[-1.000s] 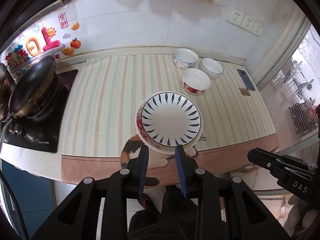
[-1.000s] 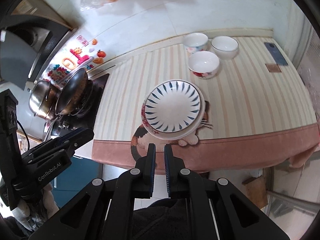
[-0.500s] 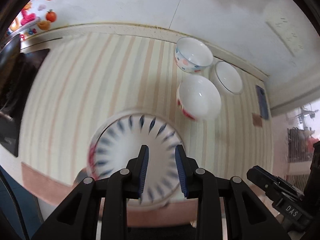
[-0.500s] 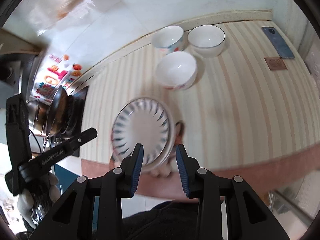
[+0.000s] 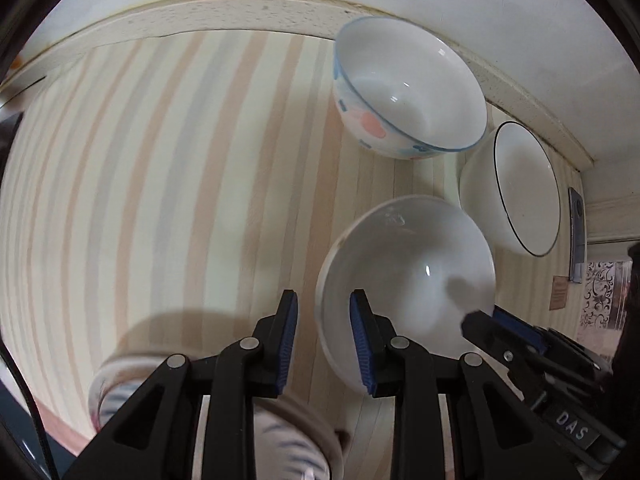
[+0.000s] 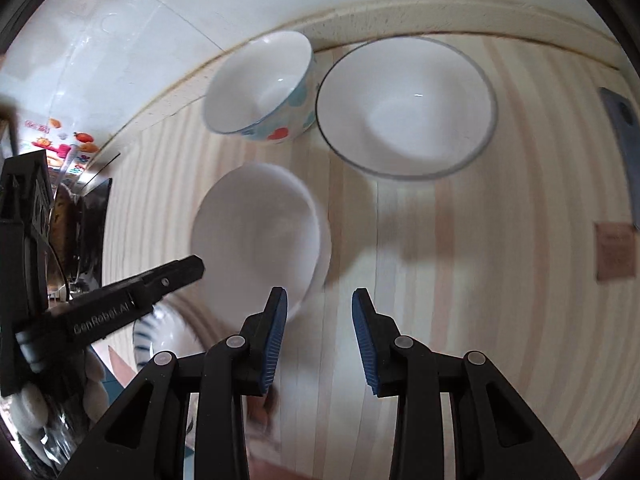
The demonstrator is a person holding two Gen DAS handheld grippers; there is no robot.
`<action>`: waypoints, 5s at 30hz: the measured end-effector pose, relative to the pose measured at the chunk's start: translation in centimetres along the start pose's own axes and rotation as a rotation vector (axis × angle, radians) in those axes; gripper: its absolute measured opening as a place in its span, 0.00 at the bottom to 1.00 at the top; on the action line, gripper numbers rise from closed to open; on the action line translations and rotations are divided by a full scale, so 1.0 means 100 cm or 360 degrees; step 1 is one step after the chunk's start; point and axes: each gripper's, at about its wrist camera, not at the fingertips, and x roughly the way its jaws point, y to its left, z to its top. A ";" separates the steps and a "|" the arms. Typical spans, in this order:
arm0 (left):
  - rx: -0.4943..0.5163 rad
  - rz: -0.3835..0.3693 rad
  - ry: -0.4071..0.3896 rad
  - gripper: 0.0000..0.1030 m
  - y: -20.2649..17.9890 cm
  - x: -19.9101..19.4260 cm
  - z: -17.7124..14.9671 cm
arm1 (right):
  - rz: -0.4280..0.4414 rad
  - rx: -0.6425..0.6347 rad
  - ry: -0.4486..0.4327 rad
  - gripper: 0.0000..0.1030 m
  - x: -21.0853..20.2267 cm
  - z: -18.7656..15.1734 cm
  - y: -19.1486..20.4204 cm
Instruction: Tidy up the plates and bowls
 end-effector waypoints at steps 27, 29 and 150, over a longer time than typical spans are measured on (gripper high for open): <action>0.0297 -0.0027 -0.0037 0.19 -0.073 -0.028 -0.088 | 0.0039 0.0052 0.0056 0.15 -0.037 -0.073 -0.040; 0.0307 -0.0038 -0.0009 0.19 -0.075 -0.024 -0.097 | 0.0039 0.0076 0.0064 0.15 -0.040 -0.087 -0.048; 0.0501 0.0044 0.0113 0.16 -0.102 -0.021 -0.114 | -0.0042 0.0252 0.0113 0.11 -0.056 -0.142 -0.067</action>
